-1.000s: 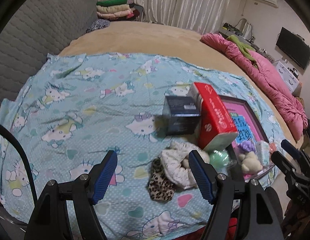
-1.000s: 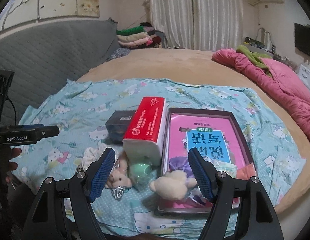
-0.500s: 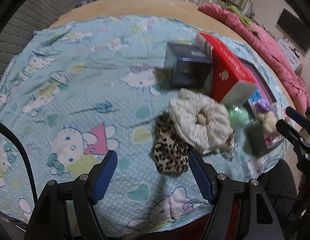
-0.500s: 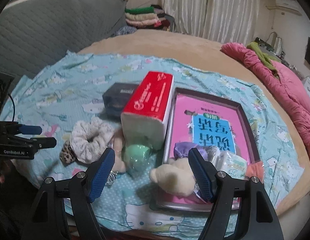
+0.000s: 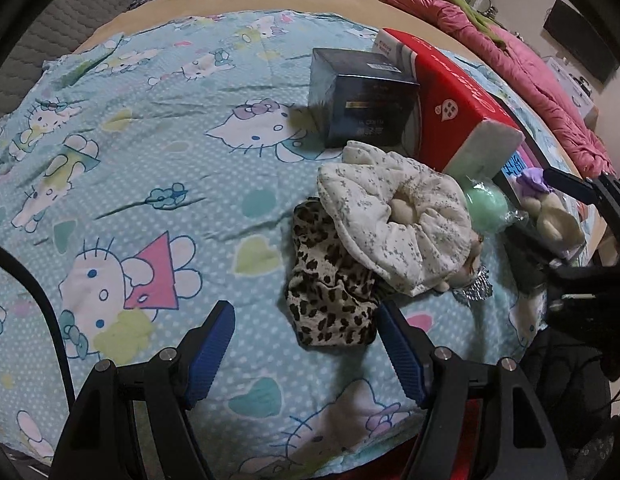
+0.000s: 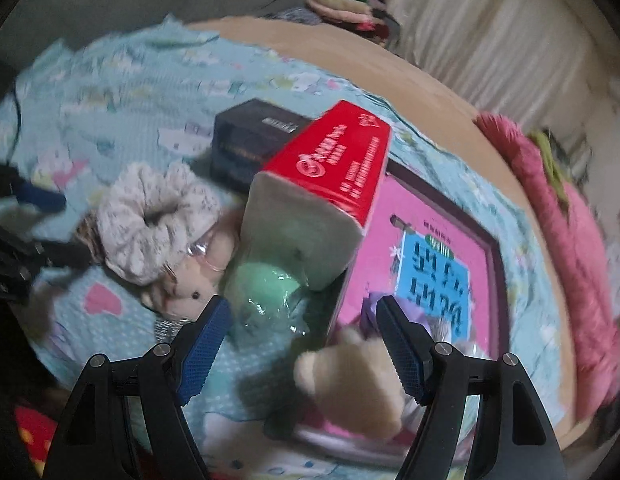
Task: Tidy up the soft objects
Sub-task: 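Grasp the leopard-print cloth with the left tool while the right tool grasps the green bagged ball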
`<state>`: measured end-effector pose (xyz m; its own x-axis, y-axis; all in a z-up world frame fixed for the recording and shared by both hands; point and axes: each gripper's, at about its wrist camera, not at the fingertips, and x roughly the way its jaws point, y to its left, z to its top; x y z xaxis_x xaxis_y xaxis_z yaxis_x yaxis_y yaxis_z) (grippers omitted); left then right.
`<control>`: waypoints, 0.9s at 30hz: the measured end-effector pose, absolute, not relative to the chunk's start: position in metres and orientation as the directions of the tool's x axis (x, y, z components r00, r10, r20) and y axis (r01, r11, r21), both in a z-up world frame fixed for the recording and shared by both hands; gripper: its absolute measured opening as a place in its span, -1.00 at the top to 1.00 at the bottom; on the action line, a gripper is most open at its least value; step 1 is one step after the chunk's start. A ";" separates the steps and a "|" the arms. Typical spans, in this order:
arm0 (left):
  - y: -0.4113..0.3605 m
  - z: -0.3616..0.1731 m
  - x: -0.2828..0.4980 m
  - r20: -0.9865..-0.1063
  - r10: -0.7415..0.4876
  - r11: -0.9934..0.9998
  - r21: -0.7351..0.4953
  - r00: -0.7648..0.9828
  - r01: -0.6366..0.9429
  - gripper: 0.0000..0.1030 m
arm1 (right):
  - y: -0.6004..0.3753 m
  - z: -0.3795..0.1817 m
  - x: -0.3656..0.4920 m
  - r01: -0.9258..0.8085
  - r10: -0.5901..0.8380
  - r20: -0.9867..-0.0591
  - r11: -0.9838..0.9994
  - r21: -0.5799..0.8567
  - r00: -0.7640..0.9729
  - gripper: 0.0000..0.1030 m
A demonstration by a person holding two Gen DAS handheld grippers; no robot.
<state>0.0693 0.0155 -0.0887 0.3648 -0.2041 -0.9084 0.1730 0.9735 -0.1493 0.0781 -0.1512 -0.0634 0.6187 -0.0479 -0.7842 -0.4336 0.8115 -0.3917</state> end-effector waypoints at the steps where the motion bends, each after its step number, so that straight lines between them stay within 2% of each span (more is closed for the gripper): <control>1: 0.016 -0.090 0.070 -0.908 -0.205 0.974 -0.151 0.366 0.171 -0.40 | -0.148 -0.068 0.078 -0.448 -0.074 -0.776 0.780 -0.437 0.627 -0.49; 6: 0.017 -0.093 0.075 -0.902 -0.216 0.972 -0.161 0.373 0.173 -0.32 | -0.132 -0.090 0.076 -0.520 -0.115 -0.756 0.659 -0.543 0.644 -0.46; 18: 0.025 -0.100 0.087 -0.889 -0.264 0.964 -0.227 0.374 0.142 -0.05 | -0.123 -0.112 0.095 -0.548 -0.096 -0.790 0.670 -0.501 0.605 0.01; 24: 0.020 -0.103 0.096 -0.875 -0.316 0.948 -0.279 0.367 0.151 0.30 | -0.129 -0.099 0.091 -0.528 -0.028 -0.797 0.736 -0.424 0.603 0.10; 27: 0.020 -0.106 0.099 -0.865 -0.348 0.937 -0.314 0.363 0.152 0.57 | -0.137 -0.087 0.086 -0.502 0.012 -0.799 0.783 -0.366 0.601 0.10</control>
